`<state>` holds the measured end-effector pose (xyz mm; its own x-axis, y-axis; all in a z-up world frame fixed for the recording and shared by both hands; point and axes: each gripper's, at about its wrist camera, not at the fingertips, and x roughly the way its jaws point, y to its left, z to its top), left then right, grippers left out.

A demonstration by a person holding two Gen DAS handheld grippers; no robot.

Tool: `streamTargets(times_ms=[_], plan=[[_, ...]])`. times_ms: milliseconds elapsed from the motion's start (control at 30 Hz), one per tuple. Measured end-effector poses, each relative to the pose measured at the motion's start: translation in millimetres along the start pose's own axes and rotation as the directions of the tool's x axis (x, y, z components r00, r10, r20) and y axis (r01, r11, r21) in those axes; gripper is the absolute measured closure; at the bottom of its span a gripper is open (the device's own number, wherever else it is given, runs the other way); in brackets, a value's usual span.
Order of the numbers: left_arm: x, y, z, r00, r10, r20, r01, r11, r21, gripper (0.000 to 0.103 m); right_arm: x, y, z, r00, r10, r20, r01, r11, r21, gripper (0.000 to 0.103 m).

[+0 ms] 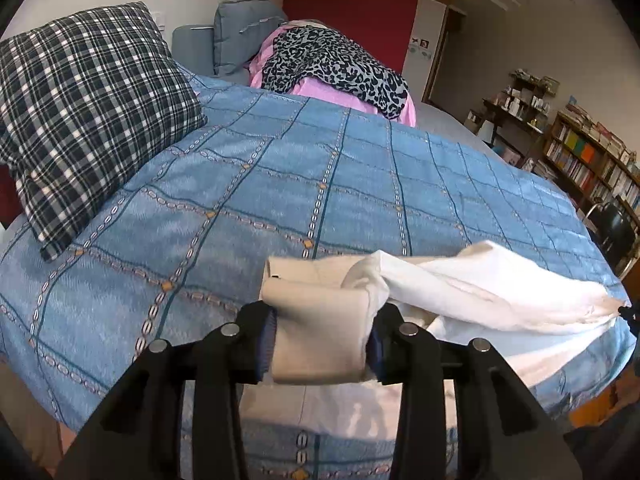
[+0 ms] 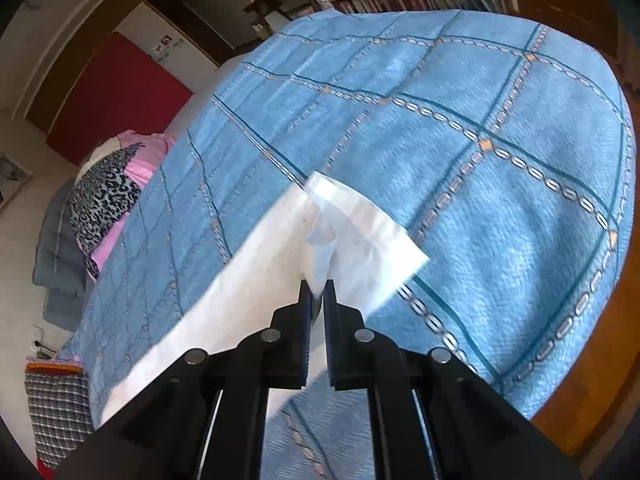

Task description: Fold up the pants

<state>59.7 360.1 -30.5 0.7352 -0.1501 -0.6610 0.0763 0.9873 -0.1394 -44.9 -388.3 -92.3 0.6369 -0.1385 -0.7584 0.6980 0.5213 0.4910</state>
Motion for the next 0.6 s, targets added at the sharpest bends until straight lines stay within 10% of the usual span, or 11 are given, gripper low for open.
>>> streamTargets(times_ms=[600], plan=[[-28, 31, -42, 0.996, -0.058, -0.074, 0.050, 0.994, -0.101, 0.025, 15, -20, -12, 0.998, -0.056, 0.009, 0.056, 0.998, -0.002, 0.098]])
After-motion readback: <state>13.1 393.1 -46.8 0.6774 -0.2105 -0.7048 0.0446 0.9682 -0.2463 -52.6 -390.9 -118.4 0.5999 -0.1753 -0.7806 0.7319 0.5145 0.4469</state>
